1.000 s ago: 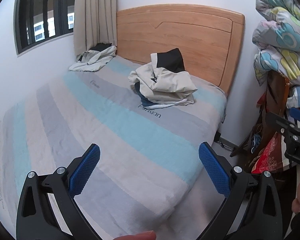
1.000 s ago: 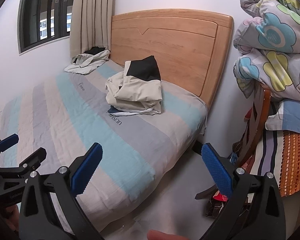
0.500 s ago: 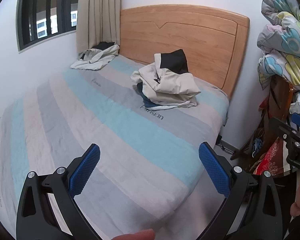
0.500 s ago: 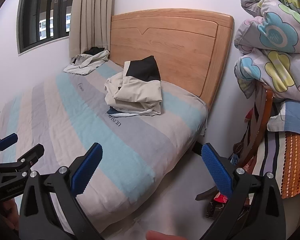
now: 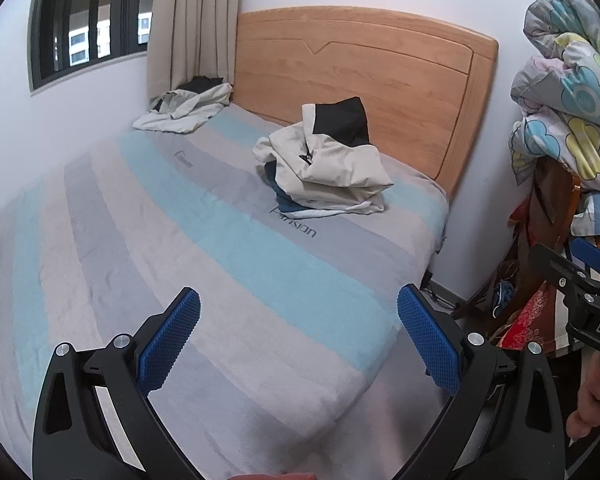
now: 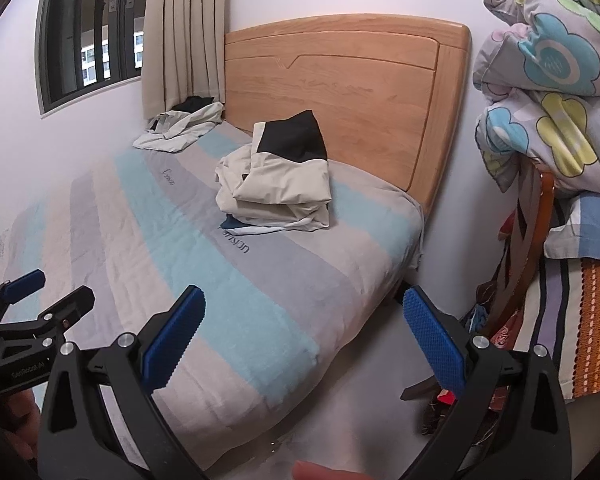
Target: Fold large clothes
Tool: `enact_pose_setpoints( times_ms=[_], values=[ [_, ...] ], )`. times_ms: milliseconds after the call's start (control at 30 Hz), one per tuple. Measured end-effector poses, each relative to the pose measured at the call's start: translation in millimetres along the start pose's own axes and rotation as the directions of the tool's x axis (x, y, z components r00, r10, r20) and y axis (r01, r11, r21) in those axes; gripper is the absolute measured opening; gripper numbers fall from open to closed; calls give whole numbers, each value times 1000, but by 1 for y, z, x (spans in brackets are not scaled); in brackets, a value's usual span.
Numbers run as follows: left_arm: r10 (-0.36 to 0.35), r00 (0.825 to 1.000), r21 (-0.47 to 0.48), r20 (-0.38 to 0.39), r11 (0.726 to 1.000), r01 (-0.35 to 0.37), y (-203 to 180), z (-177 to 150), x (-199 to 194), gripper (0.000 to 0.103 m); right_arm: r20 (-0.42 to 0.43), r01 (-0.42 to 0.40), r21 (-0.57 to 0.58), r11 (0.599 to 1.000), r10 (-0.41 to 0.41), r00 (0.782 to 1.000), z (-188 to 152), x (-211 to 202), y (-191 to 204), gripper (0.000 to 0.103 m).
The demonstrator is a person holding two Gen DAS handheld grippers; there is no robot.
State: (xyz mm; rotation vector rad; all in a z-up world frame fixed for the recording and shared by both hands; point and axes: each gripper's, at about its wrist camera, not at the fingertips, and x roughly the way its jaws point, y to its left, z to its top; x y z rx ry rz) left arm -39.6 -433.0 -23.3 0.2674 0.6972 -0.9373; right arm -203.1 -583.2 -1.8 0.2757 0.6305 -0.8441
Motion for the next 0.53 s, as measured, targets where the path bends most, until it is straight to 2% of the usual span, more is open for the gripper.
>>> enact_pose_setpoints(
  times_ms=[167,533],
  values=[
    [18,999,8,46,1000,-18,-2,0,-4,97,-3,-1,-3,1000,1,1000,-2,2,0,96],
    [43,998,34,35,998,-45,-5,1,0,97,-8,2,-21,1000,-2,1000,-6,5,3,96]
  ],
)
